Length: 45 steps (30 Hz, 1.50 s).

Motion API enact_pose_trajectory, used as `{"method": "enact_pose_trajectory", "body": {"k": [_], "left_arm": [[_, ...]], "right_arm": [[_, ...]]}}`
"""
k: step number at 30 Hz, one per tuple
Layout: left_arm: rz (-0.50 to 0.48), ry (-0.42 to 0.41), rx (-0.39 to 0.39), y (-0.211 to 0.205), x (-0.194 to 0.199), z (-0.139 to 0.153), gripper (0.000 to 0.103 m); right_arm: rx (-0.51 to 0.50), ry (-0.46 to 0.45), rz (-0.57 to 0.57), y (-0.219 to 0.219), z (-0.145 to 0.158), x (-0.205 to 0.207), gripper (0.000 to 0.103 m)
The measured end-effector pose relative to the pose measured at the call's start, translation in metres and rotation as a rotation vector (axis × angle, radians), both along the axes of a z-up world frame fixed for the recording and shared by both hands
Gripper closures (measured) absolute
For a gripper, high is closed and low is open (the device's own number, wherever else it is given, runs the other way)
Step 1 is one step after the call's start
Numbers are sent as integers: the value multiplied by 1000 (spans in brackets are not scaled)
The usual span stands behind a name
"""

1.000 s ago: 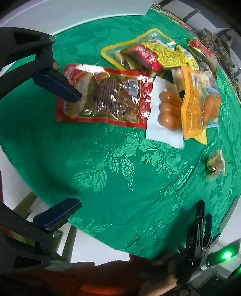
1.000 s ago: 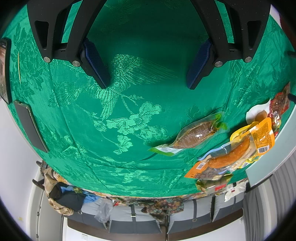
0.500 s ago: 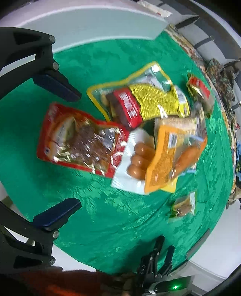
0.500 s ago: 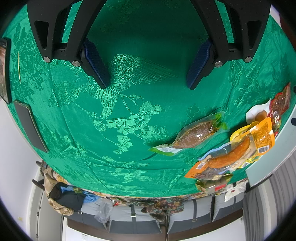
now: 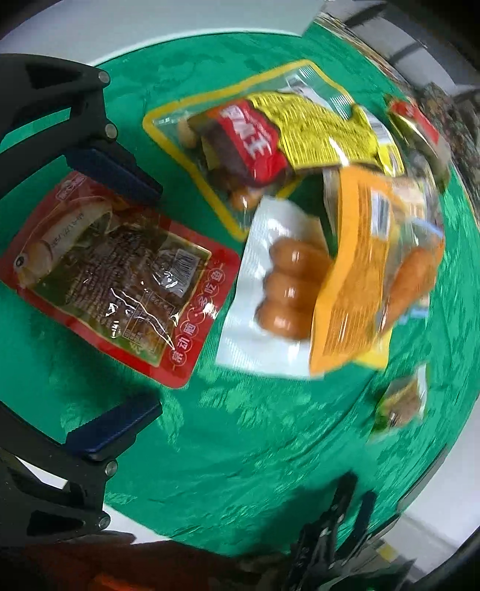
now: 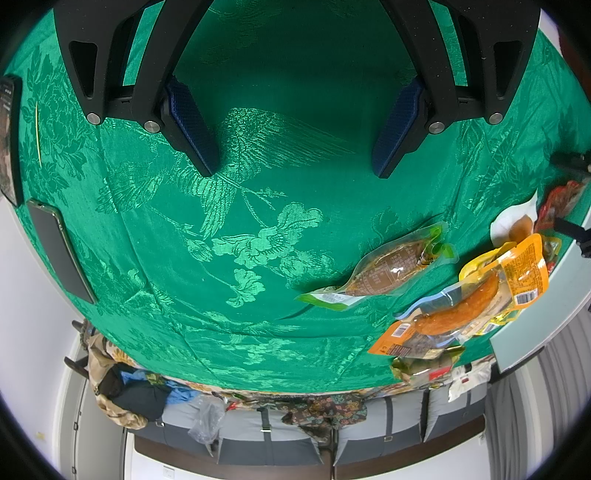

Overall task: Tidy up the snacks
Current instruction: 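Lower the left tool over the red fish-snack pouch and align fingers, then grasp the red pouch with the left tool while the right grasps the clear meat pouch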

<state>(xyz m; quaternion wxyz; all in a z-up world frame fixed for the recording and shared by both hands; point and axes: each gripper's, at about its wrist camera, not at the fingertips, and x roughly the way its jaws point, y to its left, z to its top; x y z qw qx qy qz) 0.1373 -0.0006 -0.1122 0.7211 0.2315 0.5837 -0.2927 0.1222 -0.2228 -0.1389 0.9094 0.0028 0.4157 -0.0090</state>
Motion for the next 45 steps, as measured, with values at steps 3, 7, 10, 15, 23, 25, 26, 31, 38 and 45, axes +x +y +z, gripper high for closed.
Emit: {"method": "enact_pose_trajectory", "body": {"k": [3, 7, 10, 15, 23, 25, 26, 31, 38, 45], "left_arm": [[-2, 3, 4, -5, -1, -1, 0], [8, 4, 5, -6, -1, -2, 0], [10, 4, 4, -3, -8, -3, 0], [6, 12, 11, -4, -16, -6, 0], [28, 71, -80, 6, -27, 5, 0], [30, 58, -88, 12, -26, 11, 0], [21, 52, -89, 14, -26, 14, 0], [-48, 13, -49, 5, -28, 20, 0], [49, -32, -41, -1, -22, 9, 37], [198, -88, -127, 28, -36, 32, 62]], "right_arm": [[0, 0, 0, 0, 0, 0, 15], [0, 0, 0, 0, 0, 0, 15], [0, 0, 0, 0, 0, 0, 15], [0, 0, 0, 0, 0, 0, 15], [1, 0, 0, 0, 0, 0, 15], [0, 0, 0, 0, 0, 0, 15], [0, 0, -1, 0, 0, 0, 15], [0, 0, 0, 0, 0, 0, 15], [2, 0, 0, 0, 0, 0, 15], [5, 1, 0, 0, 0, 0, 15]]}}
